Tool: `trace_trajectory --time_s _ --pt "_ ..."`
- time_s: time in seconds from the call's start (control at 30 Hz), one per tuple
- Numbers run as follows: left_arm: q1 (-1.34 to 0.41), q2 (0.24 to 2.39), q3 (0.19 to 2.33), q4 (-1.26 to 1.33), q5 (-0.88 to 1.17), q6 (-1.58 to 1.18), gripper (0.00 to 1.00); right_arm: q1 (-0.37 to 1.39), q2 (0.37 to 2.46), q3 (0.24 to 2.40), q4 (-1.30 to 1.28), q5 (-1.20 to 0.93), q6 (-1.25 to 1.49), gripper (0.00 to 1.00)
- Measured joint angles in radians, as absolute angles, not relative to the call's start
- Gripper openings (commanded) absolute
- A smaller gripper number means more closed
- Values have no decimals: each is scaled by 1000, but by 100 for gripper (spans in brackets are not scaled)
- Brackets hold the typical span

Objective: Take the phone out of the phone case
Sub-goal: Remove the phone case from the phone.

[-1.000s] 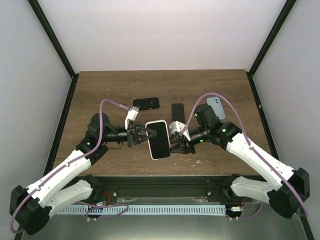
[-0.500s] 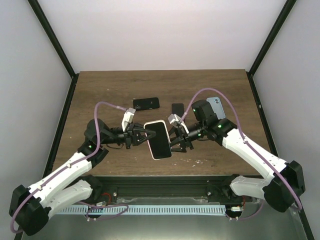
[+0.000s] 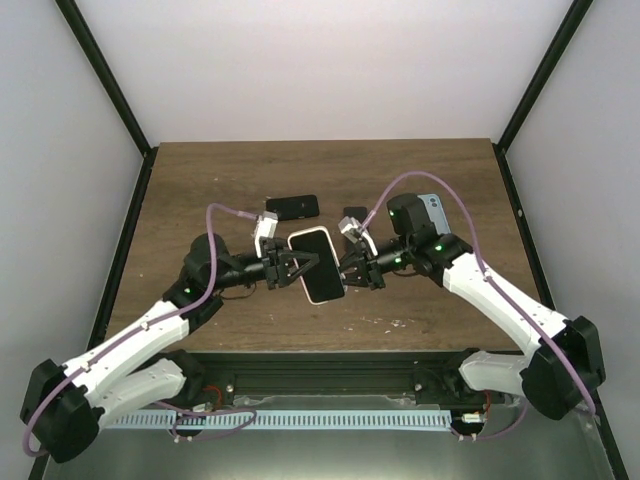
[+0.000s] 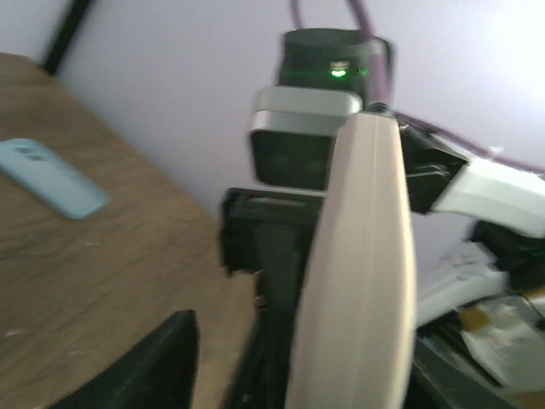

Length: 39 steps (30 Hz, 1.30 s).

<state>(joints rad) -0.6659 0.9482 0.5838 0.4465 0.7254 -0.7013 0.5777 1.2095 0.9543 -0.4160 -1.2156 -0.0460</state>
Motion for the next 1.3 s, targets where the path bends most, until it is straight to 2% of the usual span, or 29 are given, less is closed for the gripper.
trace_trajectory --time_s 0.1,0.27,0.4,0.57,0.77,0.97,1.3 --pt "-671 921 608 279 565 -636 71 531 1216 930 -377 -1185 -32 1" --pt "-671 826 617 52 252 -548 72 430 1220 849 -352 -1059 0 1" --pt "-682 807 613 -65 90 -514 71 413 1229 771 -372 -859 62 1" --pt "-835 838 614 -171 -80 -485 70 414 1232 774 -525 -638 172 1" --pt "-1056 1013 703 -234 -283 -453 70 402 1247 811 -685 -556 303 1" --pt "-1235 1250 813 -196 -437 -408 68 394 1301 804 -733 -525 372 1" --pt "-1336 1547 947 -80 -511 -357 68 373 1307 796 -727 -369 451 1"
